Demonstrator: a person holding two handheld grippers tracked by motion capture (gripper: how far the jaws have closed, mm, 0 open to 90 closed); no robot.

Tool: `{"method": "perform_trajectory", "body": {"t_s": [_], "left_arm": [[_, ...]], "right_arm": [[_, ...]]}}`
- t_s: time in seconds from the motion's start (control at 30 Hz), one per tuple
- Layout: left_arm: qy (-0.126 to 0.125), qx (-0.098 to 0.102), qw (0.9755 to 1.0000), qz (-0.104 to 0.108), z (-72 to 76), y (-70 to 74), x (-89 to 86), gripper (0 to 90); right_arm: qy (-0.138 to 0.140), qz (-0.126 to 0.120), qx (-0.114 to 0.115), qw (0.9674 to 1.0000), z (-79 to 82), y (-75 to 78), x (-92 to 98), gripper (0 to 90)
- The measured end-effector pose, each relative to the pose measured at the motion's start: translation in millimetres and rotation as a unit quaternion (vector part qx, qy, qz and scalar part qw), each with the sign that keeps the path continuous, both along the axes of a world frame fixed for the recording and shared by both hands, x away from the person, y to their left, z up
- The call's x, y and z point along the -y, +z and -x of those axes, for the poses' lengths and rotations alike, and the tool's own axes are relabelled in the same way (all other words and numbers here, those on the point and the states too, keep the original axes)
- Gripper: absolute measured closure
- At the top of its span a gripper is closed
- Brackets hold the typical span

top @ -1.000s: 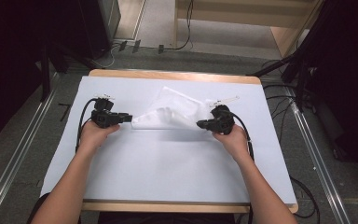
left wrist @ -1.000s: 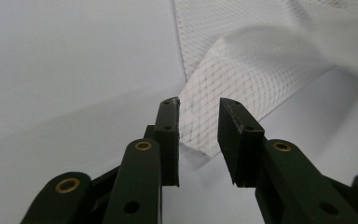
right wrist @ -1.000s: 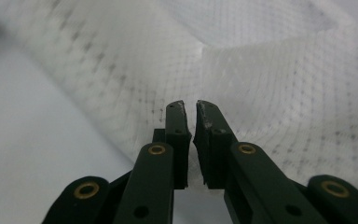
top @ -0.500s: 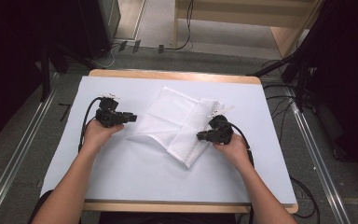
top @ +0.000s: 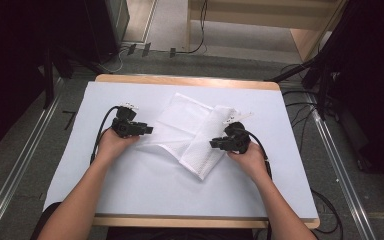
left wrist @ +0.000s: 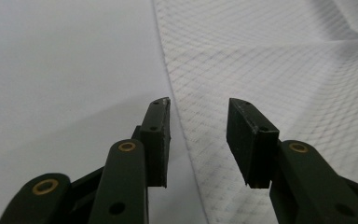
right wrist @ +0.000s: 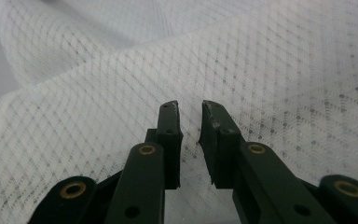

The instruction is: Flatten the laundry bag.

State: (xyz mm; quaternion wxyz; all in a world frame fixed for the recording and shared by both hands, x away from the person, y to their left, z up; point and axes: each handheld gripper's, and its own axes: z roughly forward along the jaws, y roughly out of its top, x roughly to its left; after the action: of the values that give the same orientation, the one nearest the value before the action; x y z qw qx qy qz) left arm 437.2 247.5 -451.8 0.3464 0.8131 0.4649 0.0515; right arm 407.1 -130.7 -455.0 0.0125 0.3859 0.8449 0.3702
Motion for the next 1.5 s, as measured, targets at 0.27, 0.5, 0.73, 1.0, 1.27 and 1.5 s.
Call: {"method": "perform_trajectory", "body": {"t_s": [0.27, 0.5, 0.73, 1.0, 1.27, 1.5], "left_arm": [[-0.006, 0.008, 0.9999, -0.009, 2.3, -3.5, 9.7, 69.9], [-0.01, -0.001, 0.9999, 0.0, 2.0, -6.0, 11.2, 89.2], [-0.018, -0.012, 0.9997, 0.011, 2.0, -6.3, 13.3, 90.0], [-0.014, -0.022, 0.9995, 0.014, 3.2, -4.8, 10.4, 90.0], [-0.011, -0.036, 0.999, 0.025, 2.9, -2.3, 6.7, 90.0], [-0.007, -0.03, 0.9989, 0.034, 2.7, 1.3, 2.6, 90.0]], "right_arm": [[0.001, -0.004, 0.014, 0.9999, -0.6, 1.9, -9.3, 72.1], [-0.008, 0.004, 0.034, 0.9994, -3.9, -1.3, -19.2, 57.2], [-0.013, 0.015, 0.053, 0.9984, -12.7, -10.6, -31.7, 48.5], [-0.007, 0.054, 0.092, 0.9942, -10.0, -16.0, -41.1, 58.4], [-0.01, 0.052, 0.083, 0.9951, -9.3, -14.5, -39.8, 88.2], [-0.014, 0.043, 0.058, 0.9973, -13.3, -8.7, -38.6, 90.0]]}}
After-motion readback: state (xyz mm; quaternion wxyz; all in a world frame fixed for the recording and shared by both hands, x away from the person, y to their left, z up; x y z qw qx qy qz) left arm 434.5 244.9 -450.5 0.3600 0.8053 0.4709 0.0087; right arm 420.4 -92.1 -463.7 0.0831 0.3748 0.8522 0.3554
